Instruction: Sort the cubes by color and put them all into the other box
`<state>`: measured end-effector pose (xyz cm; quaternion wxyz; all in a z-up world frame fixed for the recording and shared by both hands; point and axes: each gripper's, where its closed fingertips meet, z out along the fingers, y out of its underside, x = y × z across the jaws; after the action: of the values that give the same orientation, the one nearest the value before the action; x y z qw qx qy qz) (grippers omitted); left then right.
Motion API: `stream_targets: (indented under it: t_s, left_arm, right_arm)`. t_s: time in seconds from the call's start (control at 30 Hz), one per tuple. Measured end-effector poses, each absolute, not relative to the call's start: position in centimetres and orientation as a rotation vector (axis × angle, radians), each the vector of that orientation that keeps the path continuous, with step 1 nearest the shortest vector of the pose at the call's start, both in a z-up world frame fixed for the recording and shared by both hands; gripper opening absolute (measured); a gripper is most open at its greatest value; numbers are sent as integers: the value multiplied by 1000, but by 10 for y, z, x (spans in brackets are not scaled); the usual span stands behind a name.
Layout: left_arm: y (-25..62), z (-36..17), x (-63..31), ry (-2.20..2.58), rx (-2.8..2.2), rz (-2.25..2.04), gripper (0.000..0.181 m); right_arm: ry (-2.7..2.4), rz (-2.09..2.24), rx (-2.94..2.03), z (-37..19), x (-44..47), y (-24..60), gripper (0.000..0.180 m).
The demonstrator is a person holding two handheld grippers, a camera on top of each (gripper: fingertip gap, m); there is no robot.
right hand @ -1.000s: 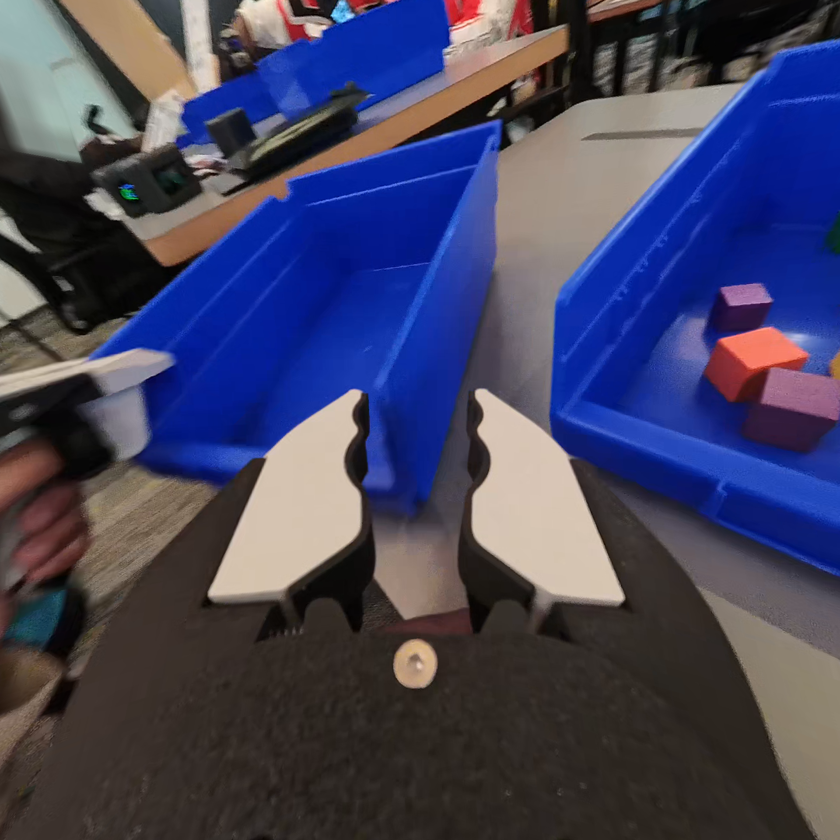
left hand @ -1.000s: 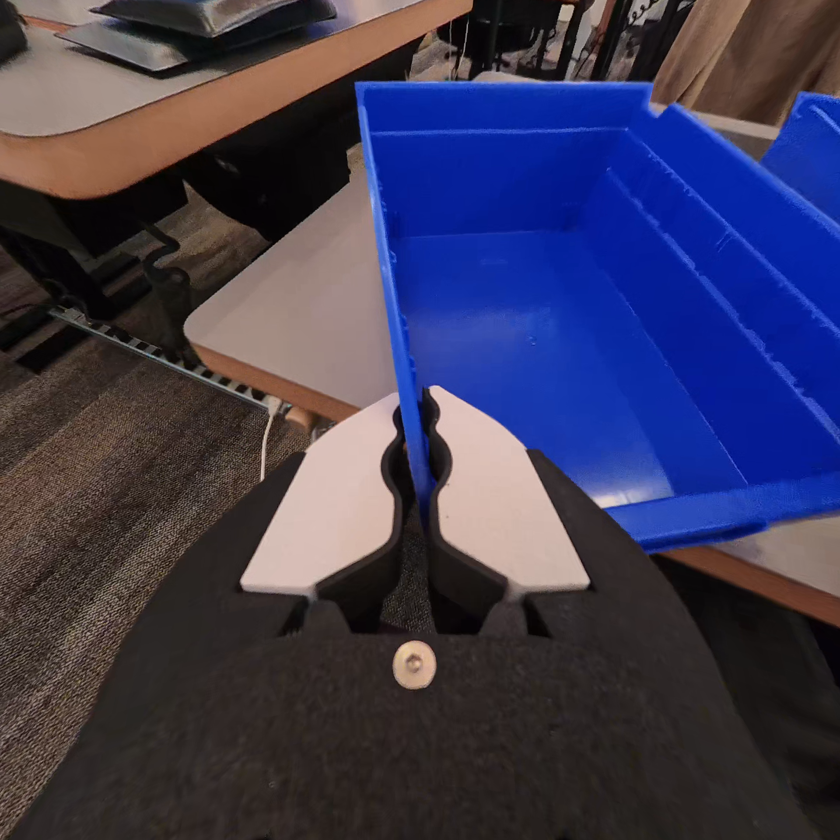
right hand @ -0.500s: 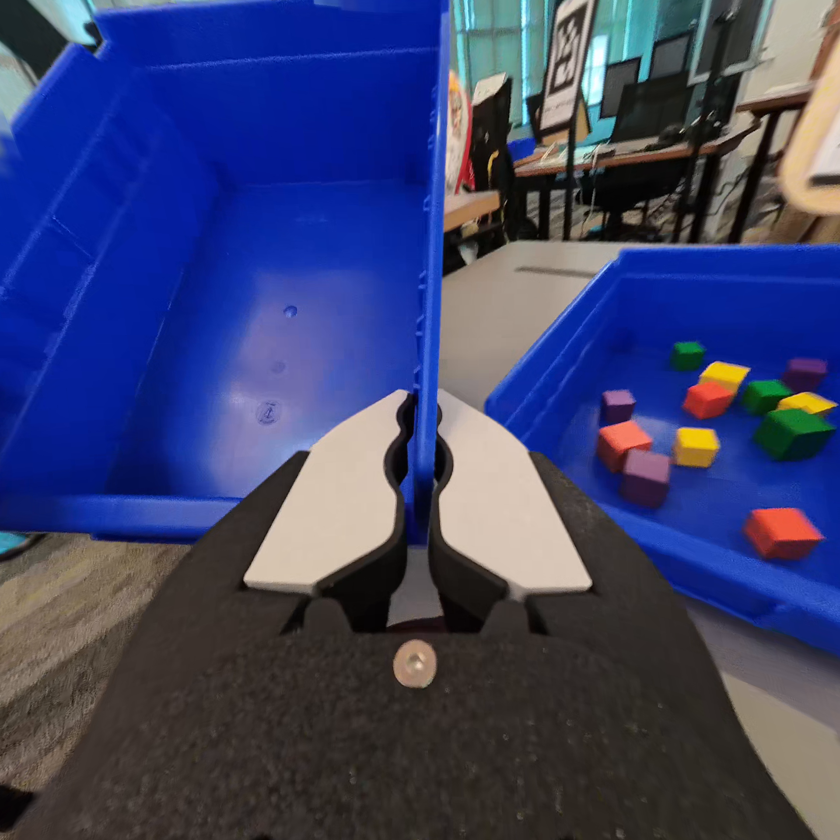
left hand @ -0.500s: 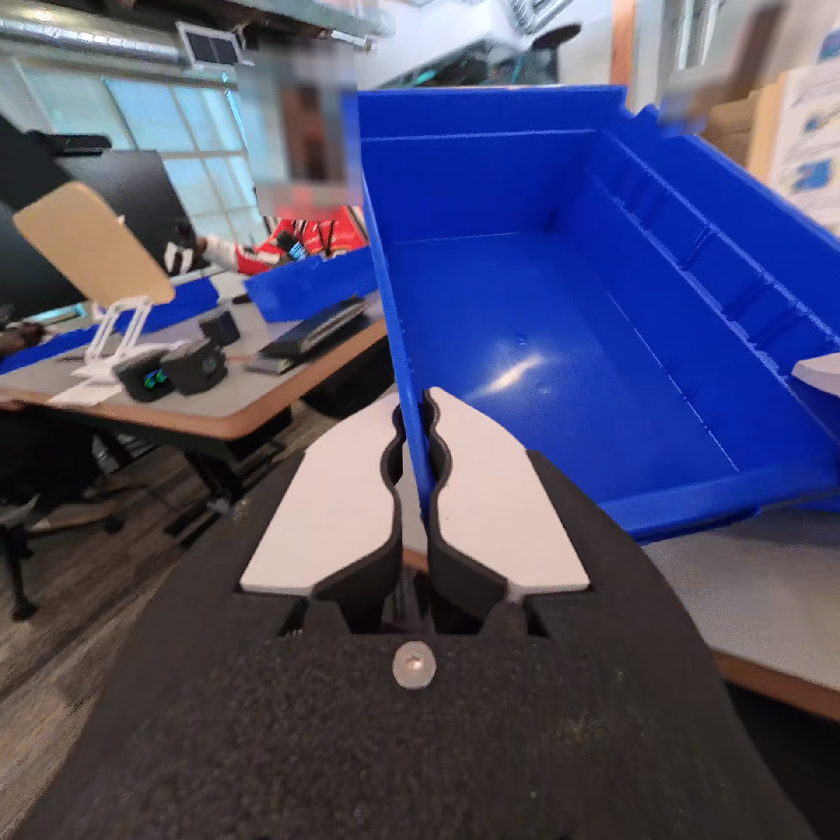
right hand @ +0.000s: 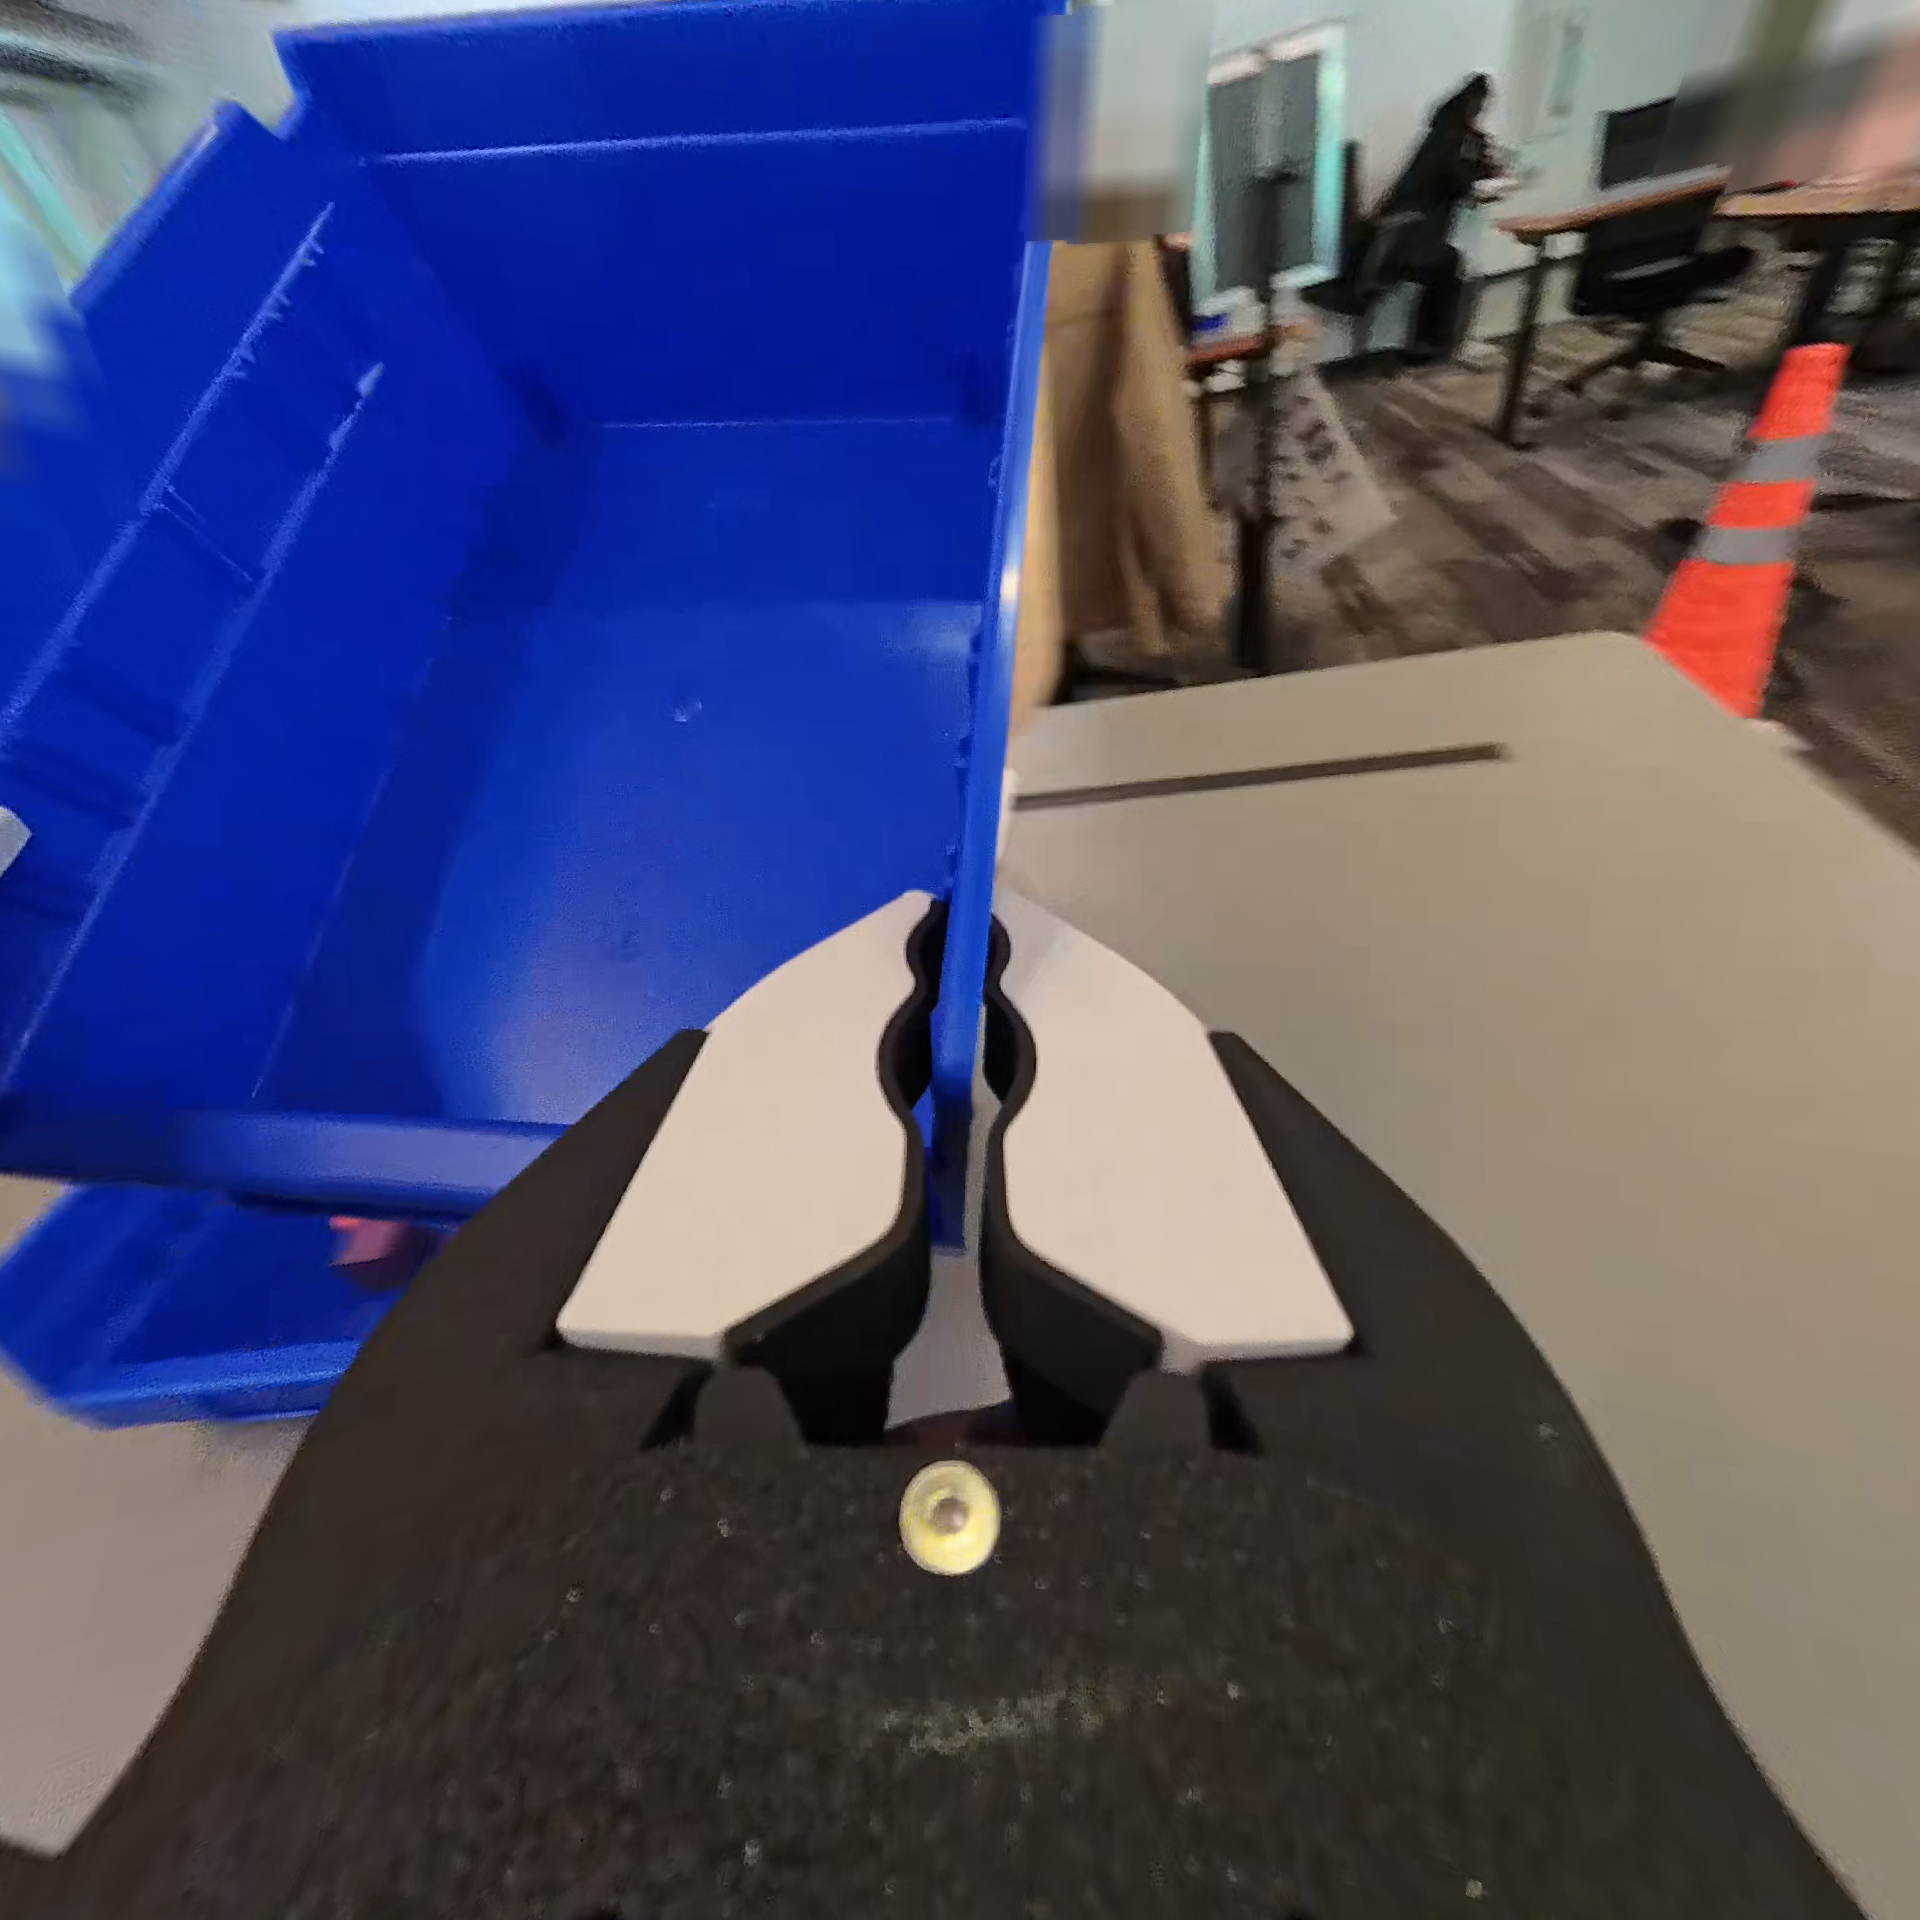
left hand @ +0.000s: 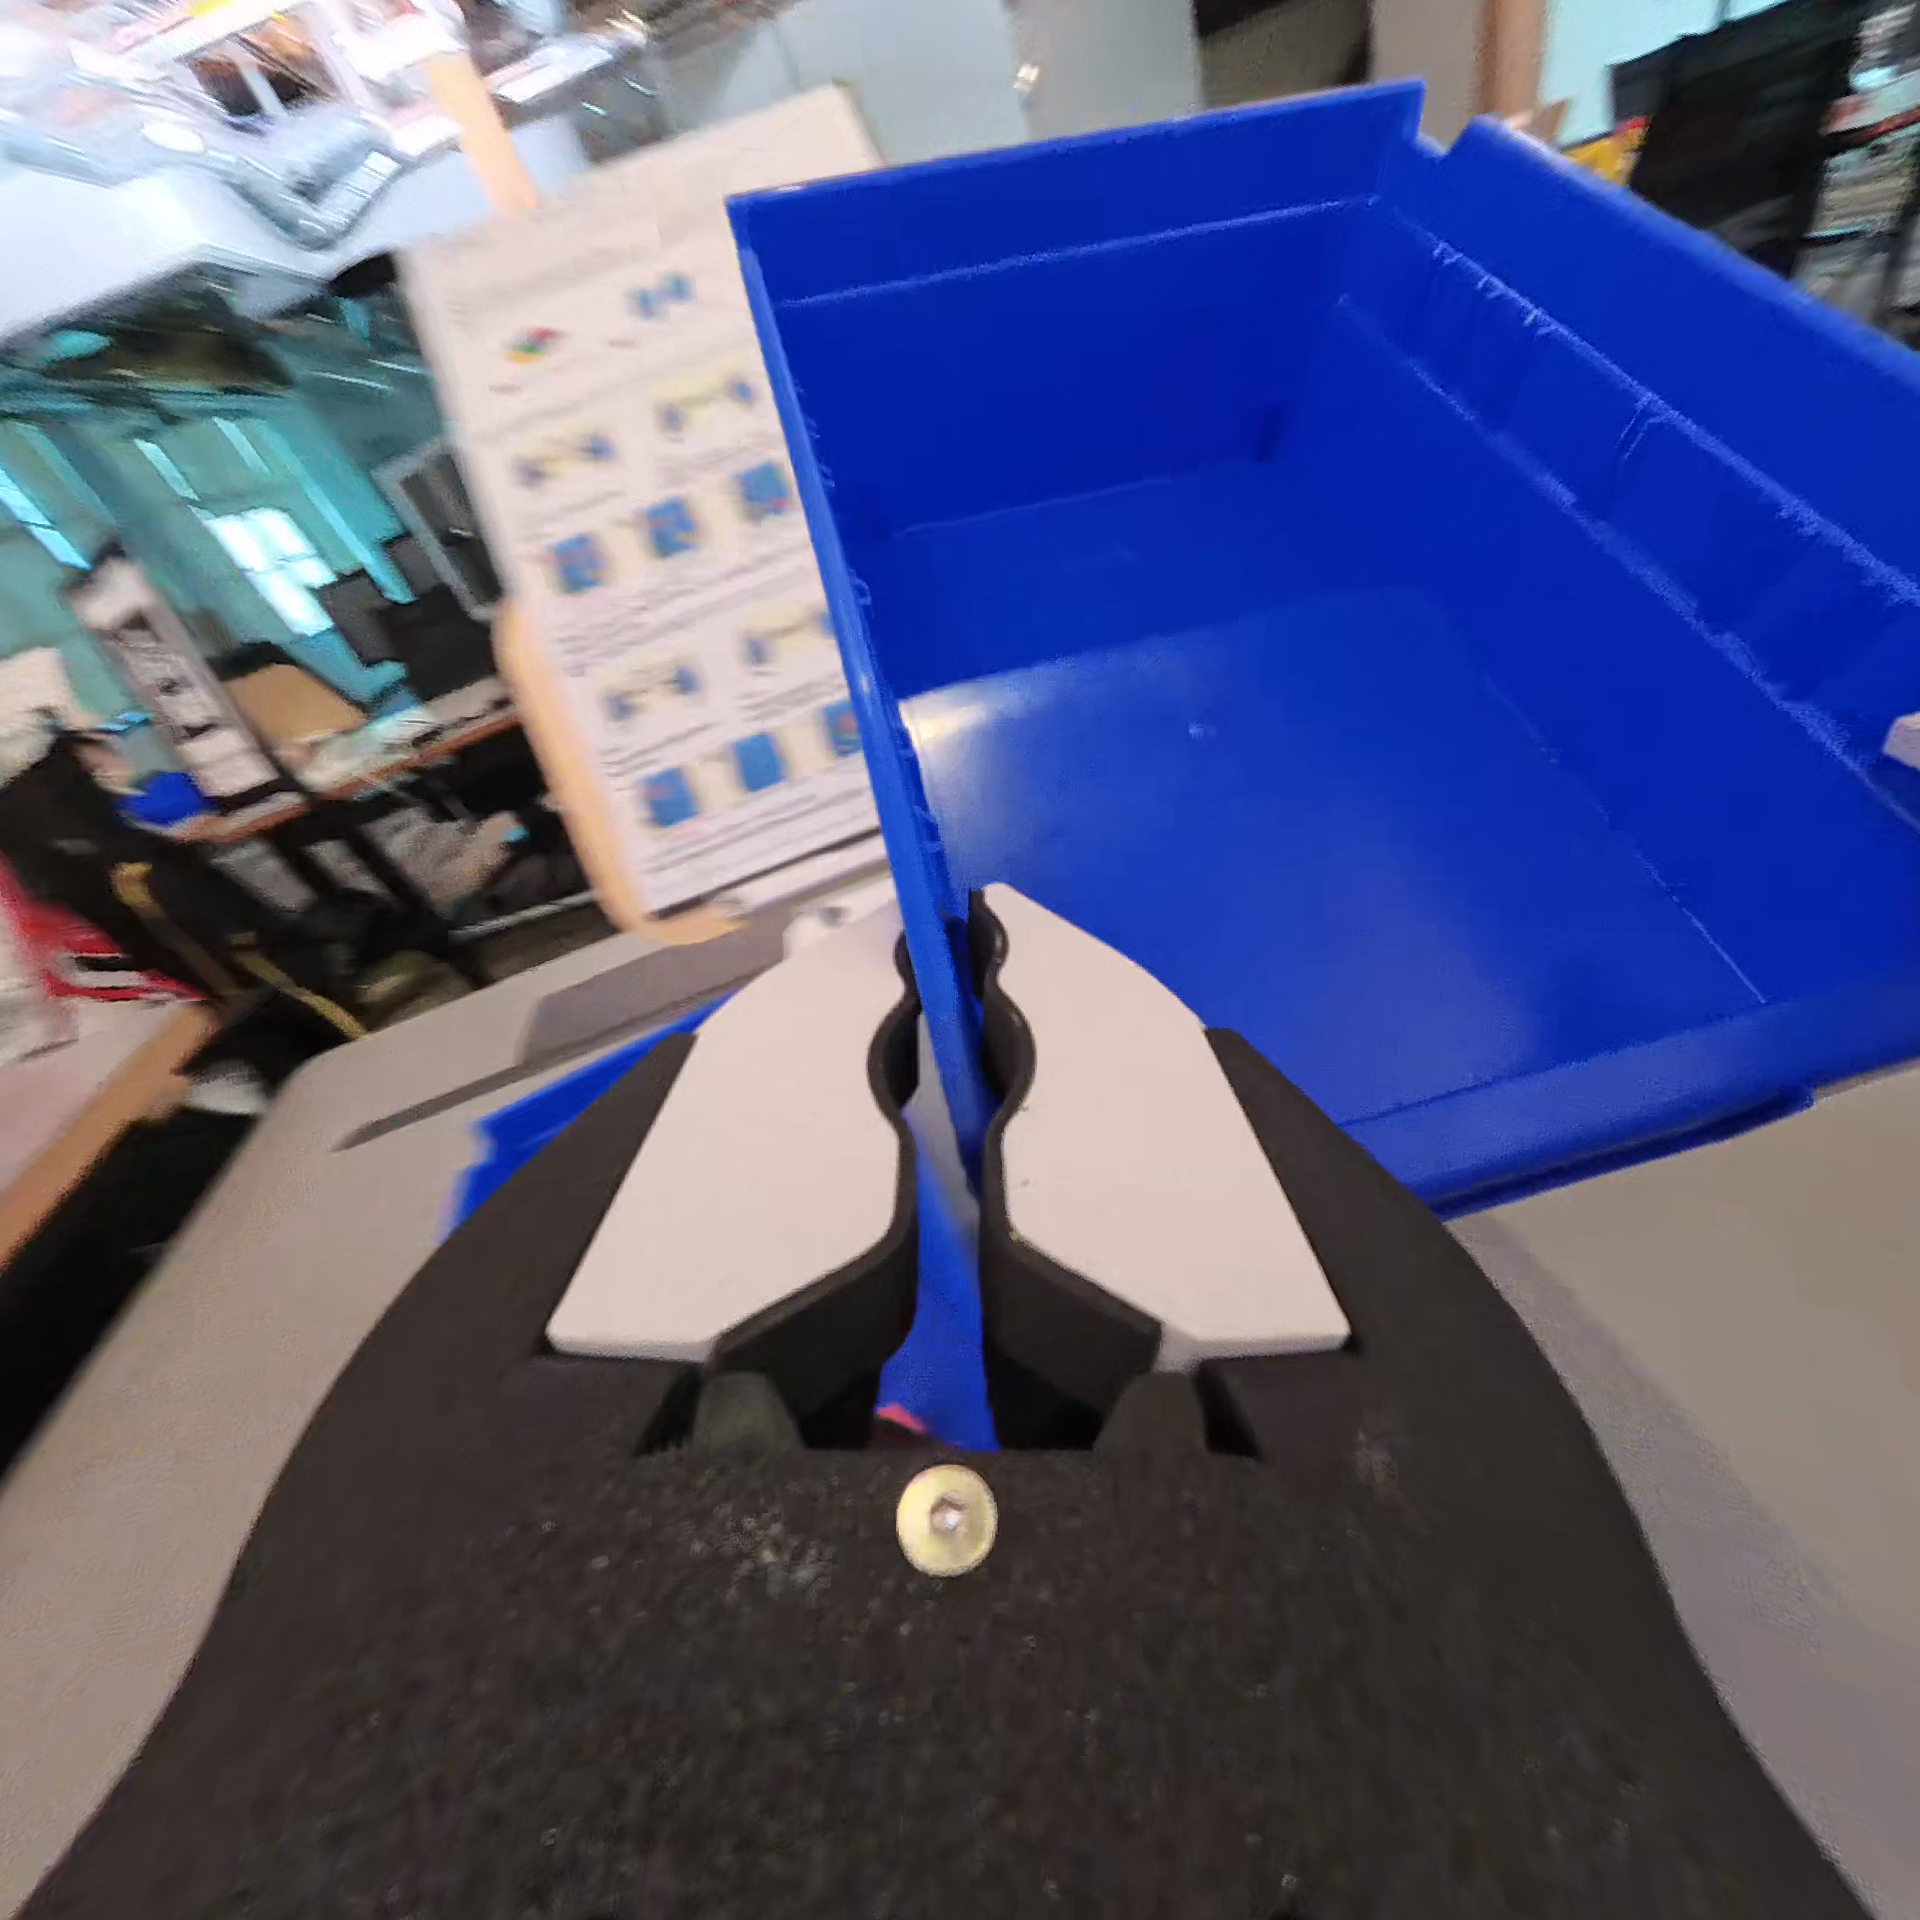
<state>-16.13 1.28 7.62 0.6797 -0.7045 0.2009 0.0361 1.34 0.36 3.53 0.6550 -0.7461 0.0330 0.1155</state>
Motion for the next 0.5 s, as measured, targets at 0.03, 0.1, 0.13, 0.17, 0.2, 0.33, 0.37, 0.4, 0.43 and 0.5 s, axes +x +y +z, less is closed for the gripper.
stream_targets:
  t_s: [0.03,0.1,0.13,0.17,0.2,0.33,0.37,0.4,0.43,0.5]
  left_arm:
    - [22,65,-132,472,-1604,38,6]
    - [37,35,-75,509,-1669,-53,6]
    - [42,18,-48,527,-1704,-93,6]
    - [47,0,-23,545,-1736,-123,5]
    - [50,-17,0,560,-1765,-144,5]
    - [64,-83,60,563,-1870,-195,7]
    - [65,-99,68,562,-1912,-224,9]
    - [65,-114,75,561,-1955,-263,11]
    - [64,-119,79,543,-1956,-311,12]
    - [63,-119,81,530,-1951,-356,15]
  right_arm:
    - [102,216,-1722,28,43,4,4]
    - [162,138,-1791,8,101,3,4]
    - [190,107,-1831,-5,128,3,4]
    - [212,81,-1880,-20,153,3,4]
    - [242,71,-1914,-35,176,3,4]
    - [275,121,-2061,-96,240,16,5]
    - [261,140,-2104,-109,249,19,5]
    - [255,146,-2143,-122,256,21,5]
    - [243,143,-2183,-134,262,22,6]
    - [229,191,-2133,-132,263,25,6]
